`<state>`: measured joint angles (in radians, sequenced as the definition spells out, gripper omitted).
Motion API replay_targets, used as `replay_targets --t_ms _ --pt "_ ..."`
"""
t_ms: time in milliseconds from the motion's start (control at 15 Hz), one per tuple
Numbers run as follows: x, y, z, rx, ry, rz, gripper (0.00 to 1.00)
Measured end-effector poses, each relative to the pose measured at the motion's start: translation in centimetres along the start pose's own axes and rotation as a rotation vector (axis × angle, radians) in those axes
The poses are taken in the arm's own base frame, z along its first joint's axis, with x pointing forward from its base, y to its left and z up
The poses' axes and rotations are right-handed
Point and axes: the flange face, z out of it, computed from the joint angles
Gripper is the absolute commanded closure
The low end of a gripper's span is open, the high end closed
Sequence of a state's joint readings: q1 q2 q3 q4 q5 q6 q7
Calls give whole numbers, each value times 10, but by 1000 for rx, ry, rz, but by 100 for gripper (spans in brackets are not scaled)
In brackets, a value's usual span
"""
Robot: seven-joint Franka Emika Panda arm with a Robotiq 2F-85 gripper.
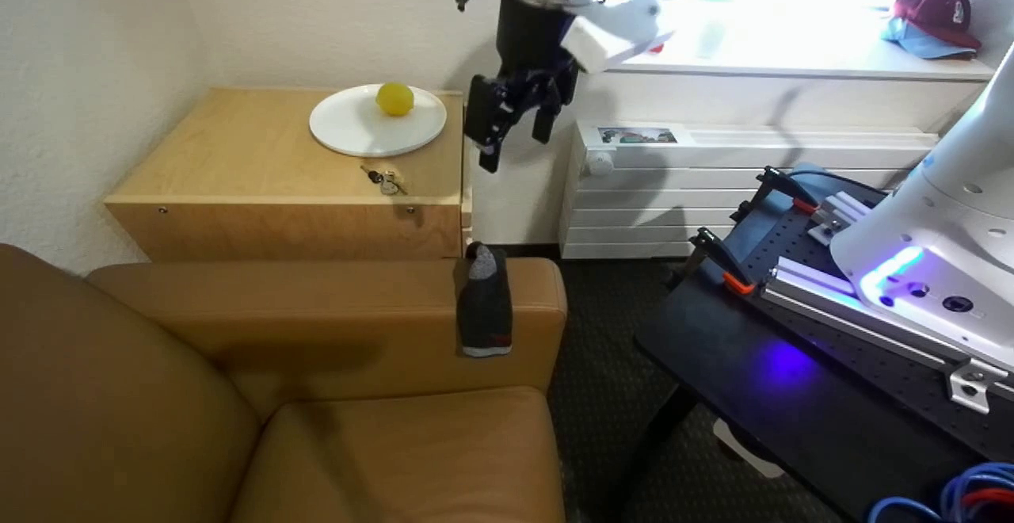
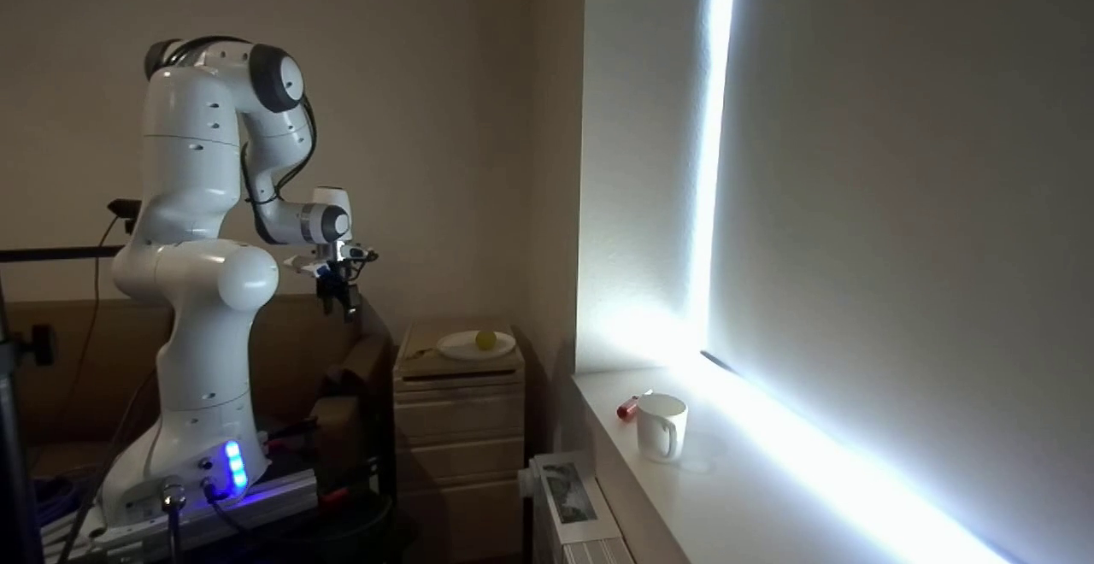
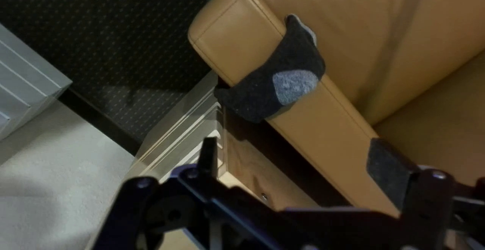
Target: Put the keys on the plate, slide the plate to the left, then put the cup on the windowsill on the right side of the nightstand
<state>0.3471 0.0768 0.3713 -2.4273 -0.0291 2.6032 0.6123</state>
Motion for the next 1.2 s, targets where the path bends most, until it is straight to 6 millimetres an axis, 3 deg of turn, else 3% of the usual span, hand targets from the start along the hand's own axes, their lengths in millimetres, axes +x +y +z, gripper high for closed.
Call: replay_targets --t_ms 200,467,600,800,933,1200 --pt "40 -22 15 53 48 172 0" --pt "100 -47 2 69 158 368 0" --pt "110 -56 -4 65 170 400 0" --pt "110 -57 -3 56 162 407 0" --pt "113 -45 10 -2 179 415 0" --pt "142 -16 70 -83 270 507 0"
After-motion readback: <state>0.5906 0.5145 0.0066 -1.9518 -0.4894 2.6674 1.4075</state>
